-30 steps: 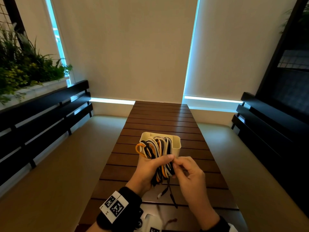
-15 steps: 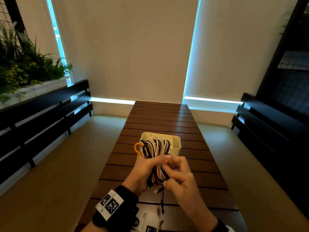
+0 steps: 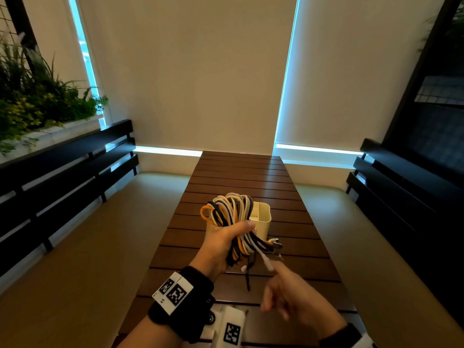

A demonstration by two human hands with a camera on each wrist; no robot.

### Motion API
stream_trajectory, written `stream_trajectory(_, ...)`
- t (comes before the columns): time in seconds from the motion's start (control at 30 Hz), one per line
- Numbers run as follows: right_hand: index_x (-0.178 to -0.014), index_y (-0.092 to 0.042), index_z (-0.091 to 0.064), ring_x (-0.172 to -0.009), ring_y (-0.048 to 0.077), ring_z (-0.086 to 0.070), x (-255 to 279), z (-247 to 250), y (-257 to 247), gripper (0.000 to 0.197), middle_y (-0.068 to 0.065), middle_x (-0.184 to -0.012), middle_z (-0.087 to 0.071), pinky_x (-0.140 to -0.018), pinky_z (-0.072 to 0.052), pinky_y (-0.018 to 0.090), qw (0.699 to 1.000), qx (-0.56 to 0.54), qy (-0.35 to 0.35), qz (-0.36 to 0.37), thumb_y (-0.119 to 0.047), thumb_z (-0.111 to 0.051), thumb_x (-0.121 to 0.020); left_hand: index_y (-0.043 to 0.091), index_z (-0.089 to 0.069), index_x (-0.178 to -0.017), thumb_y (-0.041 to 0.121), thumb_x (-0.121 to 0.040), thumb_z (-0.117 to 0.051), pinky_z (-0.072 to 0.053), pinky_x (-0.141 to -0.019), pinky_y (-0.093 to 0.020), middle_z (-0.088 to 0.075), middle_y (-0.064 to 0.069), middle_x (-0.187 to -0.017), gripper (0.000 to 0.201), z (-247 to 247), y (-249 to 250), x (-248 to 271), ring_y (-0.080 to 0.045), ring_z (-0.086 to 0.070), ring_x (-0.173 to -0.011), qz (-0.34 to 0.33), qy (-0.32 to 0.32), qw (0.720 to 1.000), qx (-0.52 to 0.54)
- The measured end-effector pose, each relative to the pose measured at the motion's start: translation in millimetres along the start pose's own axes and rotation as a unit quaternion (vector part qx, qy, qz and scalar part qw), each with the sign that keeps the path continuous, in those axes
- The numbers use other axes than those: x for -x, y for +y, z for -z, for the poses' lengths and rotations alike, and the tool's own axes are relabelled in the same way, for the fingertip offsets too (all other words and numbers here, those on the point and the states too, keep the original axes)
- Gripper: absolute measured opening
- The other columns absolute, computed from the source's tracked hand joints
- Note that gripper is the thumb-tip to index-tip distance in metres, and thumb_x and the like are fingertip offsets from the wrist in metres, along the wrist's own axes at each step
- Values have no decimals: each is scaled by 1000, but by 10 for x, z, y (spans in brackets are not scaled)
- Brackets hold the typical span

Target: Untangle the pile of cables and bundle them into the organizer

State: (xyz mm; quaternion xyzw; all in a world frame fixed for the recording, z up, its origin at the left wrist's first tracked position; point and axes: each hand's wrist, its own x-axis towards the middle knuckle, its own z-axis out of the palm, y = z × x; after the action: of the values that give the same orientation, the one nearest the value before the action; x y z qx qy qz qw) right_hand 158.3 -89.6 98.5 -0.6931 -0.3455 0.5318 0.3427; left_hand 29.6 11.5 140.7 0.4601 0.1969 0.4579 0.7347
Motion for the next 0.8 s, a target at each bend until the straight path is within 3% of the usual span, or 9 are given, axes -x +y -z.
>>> stream_trajectory(0.07,-85,-6,-71,-43,12,-43,-83,-60,-14,81,10,-88,-73,-42,-25,21,997,-65,-36,-22,-65,-15,-90,-4,-58,-102,3,-66,-70,-56,-62,-32,-64,-14,-79,38,-20,-30,24,-22,-67,-69,5,-5,1000,4)
stream_trajectory(0.13,-98,-6,-68,-43,10,-43,-181,-100,-79,63,9,-85,-71,-38,-28,18,967,-234,-96,-20,-65,-53,-79,-4,-59,-98,3,-68,-70,-55,-59,-34,-61,-18,-77,33,-54,-70,68,-25,-65,-66,16,-14,1000,11)
stream_trajectory(0.2,-87,-7,-69,-41,10,-51,-229,-142,-178,55,8,-70,-65,-31,-35,14,899,-417,-132,-9,-39,-90,-47,-5,-59,-89,-4,-74,-68,-55,-53,-33,-60,-19,-70,18,-84,-79,128,-27,-65,-61,22,-27,999,24)
stream_trajectory(0.27,-93,-7,-66,-46,12,-55,-253,-118,-248,42,8,-72,-62,-39,-41,15,876,-478,-58,16,-22,-83,-58,-3,-62,-80,-11,-76,-60,-56,-53,-31,-62,-15,-62,9,-92,-69,175,-24,-66,-56,15,-44,998,29)
stream_trajectory(0.37,-84,-5,-67,-57,13,-59,-163,7,-290,17,8,-70,-68,-55,-48,16,906,-417,7,70,-17,-55,-88,0,-62,-84,-13,-78,-58,-57,-55,-32,-63,-12,-62,14,-52,-64,198,-22,-66,-57,6,-54,998,31)
stream_trajectory(0.47,-81,-3,-67,-78,20,-67,-40,134,-304,16,11,-79,-69,-75,-57,29,914,-364,-9,181,-17,-61,-81,0,-61,-92,-2,-69,-67,-59,-64,-40,-63,-12,-68,24,25,-77,180,-22,-65,-61,12,-35,999,21)
stream_trajectory(0.53,-86,-3,-68,-77,20,-68,-10,193,-322,27,12,-79,-68,-74,-57,32,904,-366,-45,217,-22,-75,-69,-1,-60,-96,2,-66,-68,-58,-67,-43,-64,-12,-70,31,68,-93,185,-23,-65,-63,28,-31,999,24)
stream_trajectory(0.67,-94,-4,-59,-74,20,-65,39,291,-385,18,14,-79,-63,-72,-57,31,902,-373,-42,212,-11,-41,-95,-3,-59,-99,3,-67,-67,-58,-65,-40,-64,-13,-72,33,108,-117,214,-23,-65,-65,23,-41,999,19)
stream_trajectory(0.8,-89,-3,-62,-85,19,-68,110,459,-366,23,13,-92,-68,-71,-56,26,938,-257,-43,228,-7,-40,-95,-1,-61,-90,4,-67,-66,-57,-62,-34,-64,-12,-69,24,118,-102,208,-21,-65,-65,8,-42,999,-5)
